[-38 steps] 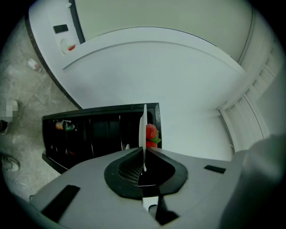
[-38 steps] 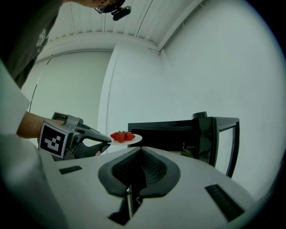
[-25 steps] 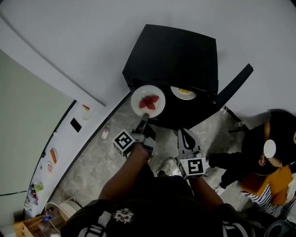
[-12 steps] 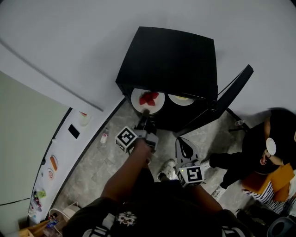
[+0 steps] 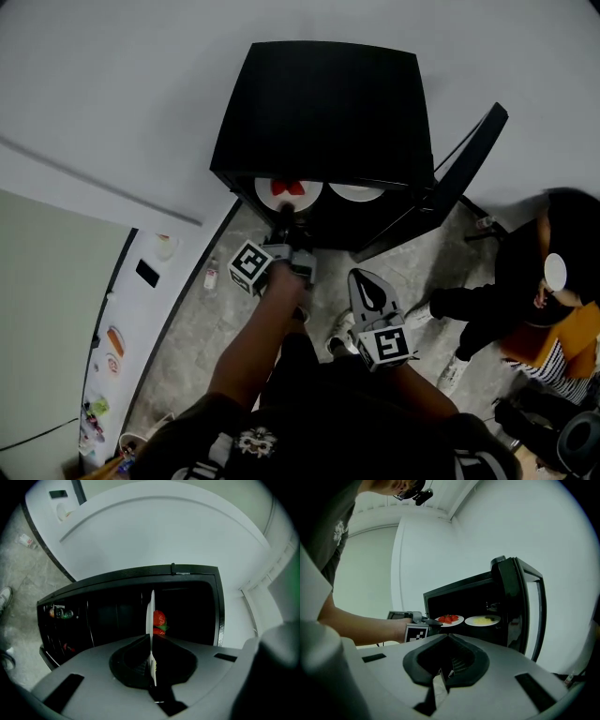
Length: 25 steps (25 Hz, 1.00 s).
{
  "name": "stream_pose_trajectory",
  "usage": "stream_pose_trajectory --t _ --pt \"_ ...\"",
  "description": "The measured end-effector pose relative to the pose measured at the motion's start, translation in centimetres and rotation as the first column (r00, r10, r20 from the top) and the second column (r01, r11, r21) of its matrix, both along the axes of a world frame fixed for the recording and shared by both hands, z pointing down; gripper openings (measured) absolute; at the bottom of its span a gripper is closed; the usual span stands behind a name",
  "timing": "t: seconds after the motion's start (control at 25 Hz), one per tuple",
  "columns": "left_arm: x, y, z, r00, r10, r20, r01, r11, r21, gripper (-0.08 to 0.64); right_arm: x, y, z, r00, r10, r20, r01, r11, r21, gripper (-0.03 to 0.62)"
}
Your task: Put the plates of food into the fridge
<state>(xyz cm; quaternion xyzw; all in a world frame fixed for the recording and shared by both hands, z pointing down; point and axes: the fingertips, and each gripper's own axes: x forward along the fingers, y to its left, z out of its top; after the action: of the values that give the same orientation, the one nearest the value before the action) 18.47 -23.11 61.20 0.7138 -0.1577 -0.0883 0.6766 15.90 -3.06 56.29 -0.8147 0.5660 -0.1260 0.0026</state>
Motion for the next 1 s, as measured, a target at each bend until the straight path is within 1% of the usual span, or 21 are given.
stream_pose_trajectory --t 0.16,0.36,0.52,0.6,0.84,0.96,1.0 --pt "0.5 -0.3 0.5 1.000 -0.001 0.005 0.001 1.000 -0.011 0.032 0.2 0.0 -0.1 1.000 0.000 -0.014 0.000 1.000 0.008 0.025" --pt "1.2 -0.7 0.6 1.000 0.002 0.002 -0.002 1.000 -0.024 0.032 0.6 -0.3 -0.8 1.000 0.022 -0.004 -0.021 0.999 0.030 0.025" --pt "1.7 -0.9 0.7 1.000 0.001 0.007 -0.001 1.000 -0.027 0.034 0.4 0.0 0.1 1.000 0.027 0.005 -0.027 1.000 0.003 0.025" --pt "1.9 -1.0 0.8 1.000 -0.002 0.016 0.002 1.000 -0.027 0.034 0.4 -0.1 -0.1 1.000 0.023 0.003 -0.023 1.000 0.006 0.025" --pt "2.0 -1.3 0.7 0.998 -0.009 0.055 0.008 1.000 0.021 0.042 0.3 -0.1 0.1 1.000 0.016 -0.009 -0.017 1.000 -0.008 0.025" --pt "1.8 -1.2 0.7 0.996 -0.006 0.089 0.000 0.998 0.070 0.090 0.6 0.0 -0.5 0.999 0.022 -0.031 -0.022 1.000 0.003 0.025" --pt "1.6 -1.2 0.6 0.995 -0.008 0.102 -0.002 0.995 0.096 0.119 0.7 0.0 -0.6 0.999 0.022 -0.039 -0.022 1.000 0.006 0.025"
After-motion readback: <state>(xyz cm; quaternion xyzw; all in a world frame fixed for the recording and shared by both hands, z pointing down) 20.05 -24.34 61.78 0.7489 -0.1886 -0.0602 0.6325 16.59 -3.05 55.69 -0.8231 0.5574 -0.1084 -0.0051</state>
